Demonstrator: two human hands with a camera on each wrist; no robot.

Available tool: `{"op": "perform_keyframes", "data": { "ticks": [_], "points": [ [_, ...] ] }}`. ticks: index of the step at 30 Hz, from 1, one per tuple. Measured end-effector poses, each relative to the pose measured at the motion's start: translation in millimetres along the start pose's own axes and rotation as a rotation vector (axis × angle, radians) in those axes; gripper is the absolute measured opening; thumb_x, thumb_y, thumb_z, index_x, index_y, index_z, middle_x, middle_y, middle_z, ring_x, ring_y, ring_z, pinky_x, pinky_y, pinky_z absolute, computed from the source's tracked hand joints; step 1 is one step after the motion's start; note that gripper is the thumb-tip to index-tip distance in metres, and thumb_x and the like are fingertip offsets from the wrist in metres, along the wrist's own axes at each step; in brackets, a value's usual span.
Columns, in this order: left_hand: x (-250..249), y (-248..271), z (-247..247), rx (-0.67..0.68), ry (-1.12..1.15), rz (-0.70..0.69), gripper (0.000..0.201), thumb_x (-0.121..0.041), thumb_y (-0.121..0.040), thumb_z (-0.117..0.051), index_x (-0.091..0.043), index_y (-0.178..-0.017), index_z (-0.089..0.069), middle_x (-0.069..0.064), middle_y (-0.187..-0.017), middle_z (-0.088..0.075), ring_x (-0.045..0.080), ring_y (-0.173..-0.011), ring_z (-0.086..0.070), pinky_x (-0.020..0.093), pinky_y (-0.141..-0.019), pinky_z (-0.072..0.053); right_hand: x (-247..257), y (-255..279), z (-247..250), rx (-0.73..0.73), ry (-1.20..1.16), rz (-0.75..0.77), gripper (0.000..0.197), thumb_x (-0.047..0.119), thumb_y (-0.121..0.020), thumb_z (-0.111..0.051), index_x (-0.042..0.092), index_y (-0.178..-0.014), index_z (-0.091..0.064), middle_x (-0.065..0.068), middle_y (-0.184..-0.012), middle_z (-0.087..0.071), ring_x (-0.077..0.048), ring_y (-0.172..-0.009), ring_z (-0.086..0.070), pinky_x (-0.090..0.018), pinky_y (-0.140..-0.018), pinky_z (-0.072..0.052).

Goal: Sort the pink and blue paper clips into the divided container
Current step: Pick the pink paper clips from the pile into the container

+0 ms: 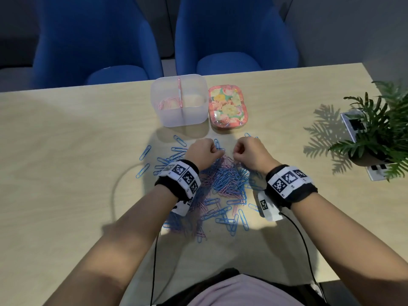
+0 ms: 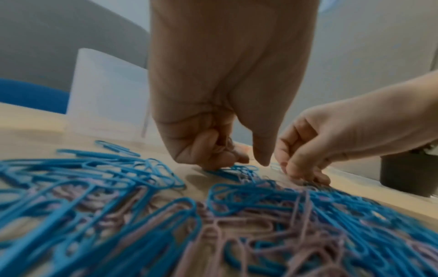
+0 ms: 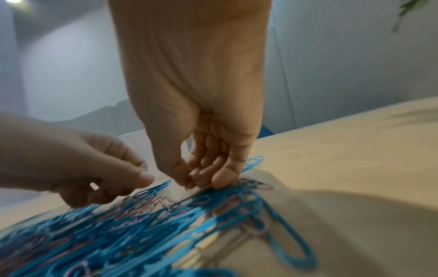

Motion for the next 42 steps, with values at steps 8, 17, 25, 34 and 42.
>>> {"op": "perform_keyframes", "data": {
  "ticks": [8, 17, 25, 34, 42],
  "points": [
    [-1, -4, -4, 0.002, 0.017, -0.004, 0.021, -0.022, -0.088, -0.058, -0.002, -0.082, -0.062, 0.012, -0.082, -0.061, 0.025, -0.078, -0.055, 0.032, -0.069, -0.042, -19, 10, 0, -0.108, -0.780, -0.394, 0.023, 0.006, -0.084, -0.041, 0.010, -0.063, -0.052, -0.007, -0.053, -0.040, -0.012, -0.037, -0.037, -0.017, -0.037, -0.024],
    [40, -14, 42, -0.094, 0.280, 0.144, 0.028, -0.016, -0.089, -0.054, -0.011, -0.061, -0.052, 0.007, -0.060, -0.047, 0.018, -0.057, -0.041, 0.026, -0.059, -0.034, 5, 17, -20, -0.123, -0.022, -0.162, 0.036, 0.044, -0.077, -0.067, 0.009, -0.073, -0.056, -0.005, -0.073, -0.060, -0.025, -0.070, -0.056, -0.032, -0.060, -0.040],
    [27, 6, 30, -0.046, 0.079, -0.072, 0.020, -0.018, -0.094, -0.046, -0.005, -0.099, -0.060, 0.001, -0.081, -0.055, 0.016, -0.075, -0.049, 0.027, -0.070, -0.037, 33, 8, -27, -0.023, 0.128, -0.185, 0.014, 0.018, -0.081, -0.061, 0.004, -0.079, -0.060, -0.011, -0.082, -0.066, -0.034, -0.085, -0.065, -0.033, -0.067, -0.045],
    [16, 20, 7, 0.135, -0.226, -0.306, 0.014, -0.020, -0.086, -0.061, -0.009, -0.095, -0.062, 0.009, -0.101, -0.057, 0.022, -0.091, -0.056, 0.034, -0.082, -0.044, 31, 32, -22, 0.075, 0.413, -0.114, 0.029, 0.022, -0.088, -0.056, 0.009, -0.068, -0.040, -0.018, -0.093, -0.062, -0.035, -0.088, -0.059, -0.033, -0.067, -0.035],
    [24, 31, 4, 0.094, -0.153, -0.260, 0.017, -0.021, -0.090, -0.056, -0.005, -0.093, -0.058, 0.010, -0.104, -0.053, 0.023, -0.093, -0.054, 0.029, -0.083, -0.041, 10, 36, -17, 0.015, 0.399, -0.048, 0.013, 0.016, -0.091, -0.044, 0.007, -0.092, -0.053, -0.018, -0.095, -0.061, -0.039, -0.089, -0.060, -0.036, -0.065, -0.034]
  ]
}}
Point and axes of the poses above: each hand's wrist, its own y-axis away from the middle knuckle, its own z-axis out of the back of the hand, x = y × z, the point moved 4 cm from there along -y, towards the middle knuckle
